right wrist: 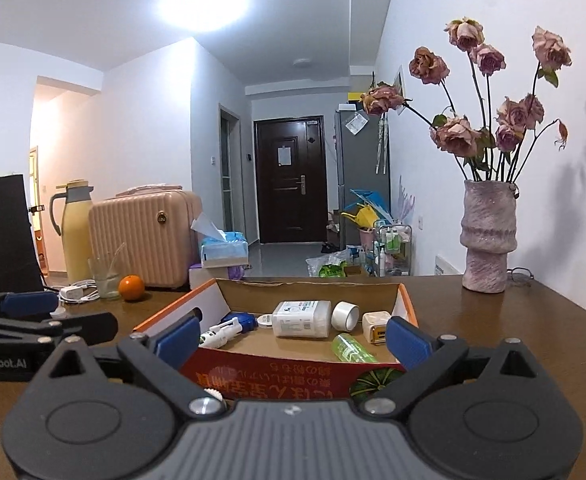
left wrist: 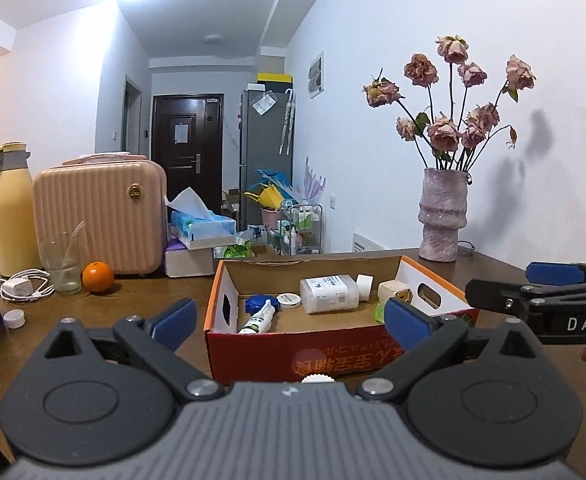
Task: Organize rigid objects
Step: 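Withdraw both grippers from the box, then move the left gripper to the white cap while the right approaches the purple lid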
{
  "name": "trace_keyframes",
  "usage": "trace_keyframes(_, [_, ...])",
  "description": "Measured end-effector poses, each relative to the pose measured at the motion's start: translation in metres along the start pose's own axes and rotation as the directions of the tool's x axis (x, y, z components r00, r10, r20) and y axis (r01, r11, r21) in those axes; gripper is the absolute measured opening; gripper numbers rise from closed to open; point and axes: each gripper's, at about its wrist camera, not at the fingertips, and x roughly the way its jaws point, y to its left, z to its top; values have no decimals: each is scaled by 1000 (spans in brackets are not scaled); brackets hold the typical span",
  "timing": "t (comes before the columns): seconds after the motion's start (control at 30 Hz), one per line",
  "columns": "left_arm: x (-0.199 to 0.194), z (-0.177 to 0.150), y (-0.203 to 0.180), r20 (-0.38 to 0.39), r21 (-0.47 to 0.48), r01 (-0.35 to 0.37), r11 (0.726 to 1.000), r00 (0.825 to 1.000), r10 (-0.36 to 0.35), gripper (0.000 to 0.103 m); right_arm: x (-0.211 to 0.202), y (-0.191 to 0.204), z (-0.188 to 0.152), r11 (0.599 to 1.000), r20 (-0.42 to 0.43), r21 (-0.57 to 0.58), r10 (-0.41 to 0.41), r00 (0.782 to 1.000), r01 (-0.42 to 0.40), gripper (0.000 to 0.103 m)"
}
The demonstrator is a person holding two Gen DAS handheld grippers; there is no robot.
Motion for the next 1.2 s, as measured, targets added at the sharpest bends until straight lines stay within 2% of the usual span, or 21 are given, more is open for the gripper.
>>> trace_keyframes(0.2, [-23,-15,0,-1,-12,-3,1000,1000,3,103,-20,7,-6,999,0,2,-35,999,35,101])
trace_keyframes(0.37, [-56,-44,0,6,-10,16,1000,1000,-16,103,-44,16,-29,999,-34,34,-33,999,35,102])
trace_keyframes(0.53, [-84,-77,2,-83,26,-3,1000,997,5,103,-81,28,-64,998,-52,56,-5,999,8,102])
trace_keyframes(0.67, [-98,-85,5,-93,24,-32,999,995,34,103,-102,32,-89,999,-87,22,31,996,-29,102])
trace_keyframes(0.77, [-96,-81,4,-100,19,-29,999,995,31,103,-105,30,-94,999,-106,-42,-13,994,9,102])
trace_keyframes(0.83, [-92,-79,2,-106,27,-31,999,994,33,103,-106,24,-94,999,-94,-24,-35,995,33,102])
trace_keyframes(0.97, [-82,-71,-1,-126,35,7,999,992,-3,103,-104,16,-94,999,-96,2,-41,995,41,102])
trace_keyframes(1.07, [-73,-65,-1,-123,41,-1,999,992,6,103,-101,13,-92,998,-95,-25,-53,994,51,102])
trace_keyframes(1.2, [-57,-62,-2,-145,43,7,999,989,-1,103,-94,5,-90,999,-101,-8,-47,994,47,102])
